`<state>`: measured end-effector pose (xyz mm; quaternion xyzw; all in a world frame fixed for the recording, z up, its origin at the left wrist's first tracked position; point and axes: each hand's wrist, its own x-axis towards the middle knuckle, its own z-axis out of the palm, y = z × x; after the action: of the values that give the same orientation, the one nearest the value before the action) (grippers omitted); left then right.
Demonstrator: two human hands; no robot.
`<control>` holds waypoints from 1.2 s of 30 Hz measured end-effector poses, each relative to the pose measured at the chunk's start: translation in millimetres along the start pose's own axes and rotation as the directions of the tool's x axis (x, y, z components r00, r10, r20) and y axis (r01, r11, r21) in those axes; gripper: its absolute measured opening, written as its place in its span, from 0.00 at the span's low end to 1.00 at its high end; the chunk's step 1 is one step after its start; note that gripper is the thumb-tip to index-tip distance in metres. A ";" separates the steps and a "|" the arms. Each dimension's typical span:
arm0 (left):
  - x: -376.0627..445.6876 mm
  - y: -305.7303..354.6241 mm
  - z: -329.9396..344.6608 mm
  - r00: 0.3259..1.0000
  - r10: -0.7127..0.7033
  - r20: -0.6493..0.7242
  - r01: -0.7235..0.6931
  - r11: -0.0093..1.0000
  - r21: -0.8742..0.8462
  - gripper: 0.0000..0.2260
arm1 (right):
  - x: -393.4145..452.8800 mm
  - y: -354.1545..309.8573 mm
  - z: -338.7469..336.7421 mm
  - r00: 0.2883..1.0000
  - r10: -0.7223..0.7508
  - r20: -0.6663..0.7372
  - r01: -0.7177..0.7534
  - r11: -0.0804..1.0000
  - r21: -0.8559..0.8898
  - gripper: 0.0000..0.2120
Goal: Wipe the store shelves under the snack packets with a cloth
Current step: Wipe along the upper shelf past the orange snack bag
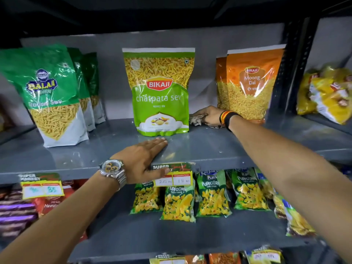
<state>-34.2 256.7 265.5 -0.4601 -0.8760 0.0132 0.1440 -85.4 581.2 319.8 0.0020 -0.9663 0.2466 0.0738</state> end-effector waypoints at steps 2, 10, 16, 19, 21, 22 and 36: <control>-0.1 2.1 -1.7 1.000 -0.008 0.005 0.008 1.000 0.005 0.42 | -33.6 -7.9 -7.4 0.999 -0.039 0.026 0.038 0.999 0.016 0.20; -0.9 5.3 -5.6 1.000 -0.010 0.022 0.010 1.000 -0.001 0.45 | -155.4 -41.5 -18.0 0.951 -0.221 0.215 0.183 0.965 0.185 0.21; -1.7 2.3 -3.7 1.000 -0.018 0.023 0.018 1.000 0.010 0.46 | -125.4 -25.8 -30.2 0.993 0.027 -0.116 -0.012 0.991 0.132 0.21; -0.3 0.2 -1.1 1.000 -0.018 0.026 0.017 1.000 0.017 0.46 | -122.9 -31.6 -5.5 1.000 0.018 -0.021 -0.016 0.998 0.056 0.20; 2.6 0.0 0.6 0.999 -0.010 0.033 0.009 1.000 0.021 0.47 | -133.8 -52.3 3.6 0.994 -0.053 0.100 0.049 0.998 0.036 0.21; 2.4 -2.4 1.7 0.999 -0.008 0.034 0.008 1.000 0.019 0.47 | -135.7 -63.4 4.8 0.983 -0.074 0.168 0.066 0.996 0.058 0.23; 4.0 -4.6 6.0 1.000 0.014 0.016 -0.014 1.000 -0.011 0.50 | -143.7 -83.5 19.1 0.997 -0.038 0.065 0.035 0.998 0.046 0.20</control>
<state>-41.5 257.9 261.4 -0.4668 -0.8740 0.0131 0.1345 57.5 494.1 322.3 0.0297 -0.9623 0.2664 0.0462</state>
